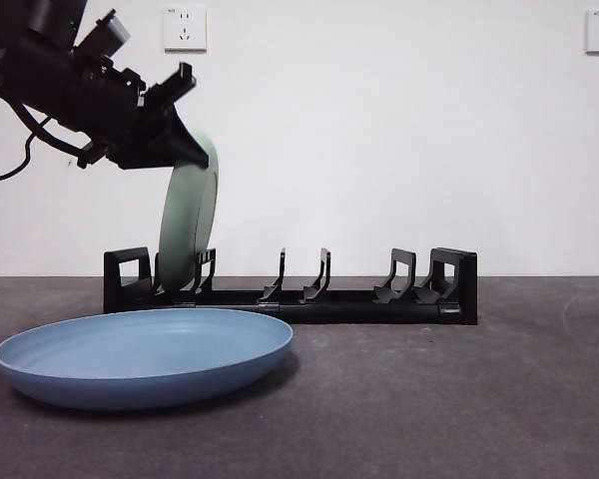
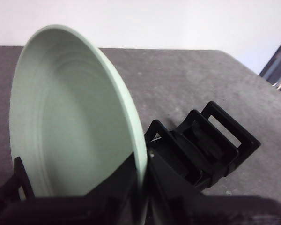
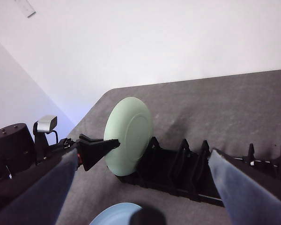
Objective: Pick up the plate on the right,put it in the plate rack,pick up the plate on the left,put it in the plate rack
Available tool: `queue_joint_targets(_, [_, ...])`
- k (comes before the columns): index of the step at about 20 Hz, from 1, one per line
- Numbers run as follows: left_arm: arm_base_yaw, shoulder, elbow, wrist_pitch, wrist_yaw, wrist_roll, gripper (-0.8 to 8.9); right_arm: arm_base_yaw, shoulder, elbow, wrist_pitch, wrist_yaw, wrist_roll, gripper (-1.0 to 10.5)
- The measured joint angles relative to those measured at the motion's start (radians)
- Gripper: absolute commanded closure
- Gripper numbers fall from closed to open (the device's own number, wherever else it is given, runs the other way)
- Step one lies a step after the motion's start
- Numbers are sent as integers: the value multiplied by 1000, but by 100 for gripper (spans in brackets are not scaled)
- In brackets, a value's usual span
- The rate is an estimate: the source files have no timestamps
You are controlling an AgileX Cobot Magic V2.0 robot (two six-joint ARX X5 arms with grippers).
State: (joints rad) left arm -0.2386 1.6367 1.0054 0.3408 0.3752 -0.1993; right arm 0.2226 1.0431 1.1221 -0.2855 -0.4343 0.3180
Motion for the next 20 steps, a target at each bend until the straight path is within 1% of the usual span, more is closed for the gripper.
queue_joint_targets(1, [-1, 0, 0, -1, -3, 4, 753, 0, 0, 0, -5, 0, 0, 475])
queue_joint_targets(4, [0, -1, 0, -21, -26, 19, 516, 0, 0, 0, -22, -1, 0, 475])
queue_joint_targets(5, [2, -1, 0, -33, -25, 24, 457, 0, 0, 0, -32, -2, 0, 475])
queue_joint_targets(6, [3, -1, 0, -45, -25, 26, 429, 0, 0, 0, -43, -2, 0, 475])
queue_joint_targets(12, [-4, -3, 0, -109, -20, 35, 428, 0, 6, 0, -101, -3, 0, 475])
queue_joint_targets(15, [-10, -21, 0, -126, 9, 36, 429, 5, 21, 0, -138, -3, 0, 475])
queue_joint_targets(20, [-43, -120, 0, -146, 21, 50, 429, 37, 69, 0, -205, -3, -12, 475])
